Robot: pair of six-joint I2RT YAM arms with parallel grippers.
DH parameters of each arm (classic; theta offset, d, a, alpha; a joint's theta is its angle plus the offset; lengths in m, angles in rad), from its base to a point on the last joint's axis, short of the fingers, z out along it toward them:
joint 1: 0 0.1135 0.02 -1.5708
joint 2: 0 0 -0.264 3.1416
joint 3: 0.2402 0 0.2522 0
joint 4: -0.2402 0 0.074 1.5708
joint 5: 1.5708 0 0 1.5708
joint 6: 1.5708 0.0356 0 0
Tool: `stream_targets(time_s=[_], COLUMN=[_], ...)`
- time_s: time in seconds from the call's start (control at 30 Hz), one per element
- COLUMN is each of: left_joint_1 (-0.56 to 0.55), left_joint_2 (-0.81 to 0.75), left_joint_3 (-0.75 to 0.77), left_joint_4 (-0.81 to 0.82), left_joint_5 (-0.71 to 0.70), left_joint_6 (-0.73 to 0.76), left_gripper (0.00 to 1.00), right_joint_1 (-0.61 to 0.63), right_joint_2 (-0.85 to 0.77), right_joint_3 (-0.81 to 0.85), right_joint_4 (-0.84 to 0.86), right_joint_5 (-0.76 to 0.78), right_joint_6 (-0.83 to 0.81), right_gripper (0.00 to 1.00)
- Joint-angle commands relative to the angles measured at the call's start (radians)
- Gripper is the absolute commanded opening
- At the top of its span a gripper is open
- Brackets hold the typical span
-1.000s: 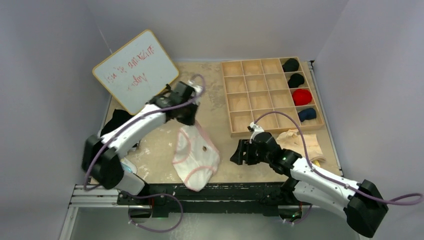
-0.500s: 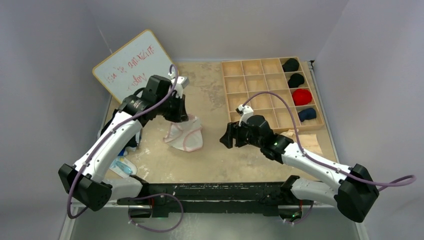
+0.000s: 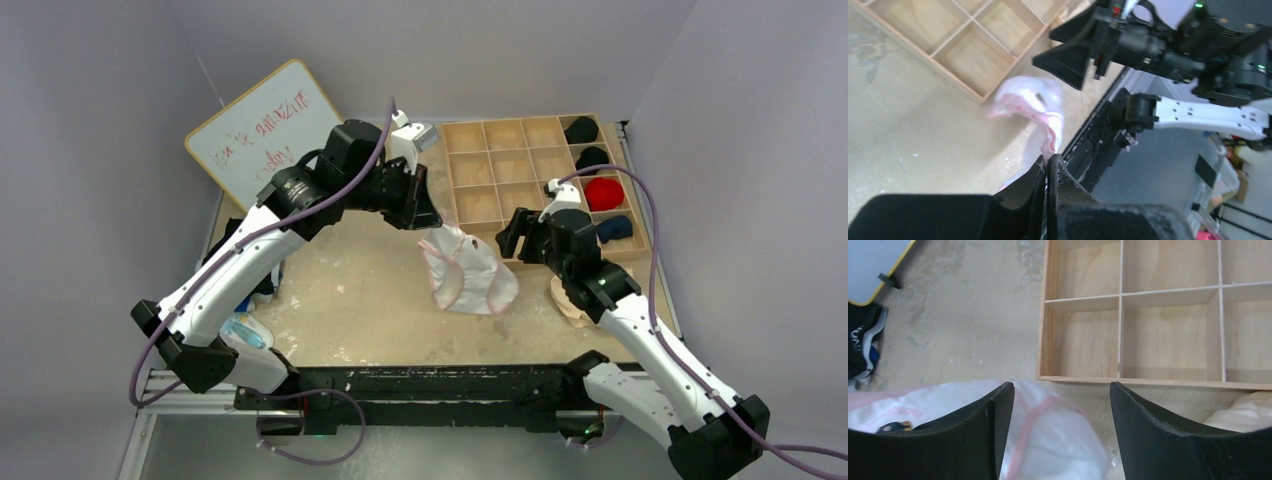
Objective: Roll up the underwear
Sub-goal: Flatten out the underwear at the center of the board.
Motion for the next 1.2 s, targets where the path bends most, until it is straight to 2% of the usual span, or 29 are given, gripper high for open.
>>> stream_targets(time_s=[0.0, 0.2, 0.3, 0.4, 0.57, 0.73, 0.8, 0.9, 1.03, 1.1, 1.17], left_joint_1=[0.038, 0.255, 0.277, 0.278, 0.278, 0.278, 0.281, 0.279, 0.279, 0.280, 0.279], left_joint_2=[-0.072, -0.199, -0.203, -0.139, -0.050, -0.015, -0.015, -0.027, -0.054, -0.071, -0.089], left_joint_3=[-0.048, -0.544, -0.689, -0.750, -0.737, -0.708, -0.710, -0.725, -0.739, -0.744, -0.756], left_joint_4=[-0.033, 0.007, 0.003, 0.015, 0.011, -0.031, -0.032, -0.020, -0.018, -0.023, -0.021], left_joint_5=[-0.188, -0.185, -0.229, -0.279, -0.352, -0.436, -0.451, -0.452, -0.457, -0.467, -0.475], left_joint_6=[-0.040, -0.145, -0.206, -0.248, -0.267, -0.262, -0.274, -0.297, -0.321, -0.331, -0.340], left_gripper=[0.00, 0.00, 0.00, 0.00, 0.00, 0.00, 0.00, 0.00, 0.00, 0.00, 0.00], right_joint_1=[-0.009, -0.010, -0.009, -0.009, 0.000, 0.061, 0.088, 0.118, 0.166, 0.171, 0.176], right_joint_2=[0.015, 0.079, 0.102, 0.147, 0.276, 0.436, 0.521, 0.695, 0.892, 0.961, 1.010], right_joint_3=[0.093, 0.039, -0.029, -0.063, -0.011, 0.139, 0.252, 0.423, 0.635, 0.699, 0.736], right_joint_4=[-0.078, -0.069, -0.019, 0.034, 0.050, -0.043, -0.106, -0.181, -0.332, -0.384, -0.403], right_joint_5=[-0.119, -0.366, -0.479, -0.558, -0.700, -0.599, -0.512, -0.460, -0.328, -0.273, -0.284], right_joint_6=[-0.076, 0.028, 0.052, 0.067, 0.037, -0.054, -0.106, -0.198, -0.287, -0.309, -0.345], right_gripper=[0.73, 0.73, 0.72, 0.72, 0.72, 0.70, 0.68, 0.62, 0.61, 0.59, 0.57])
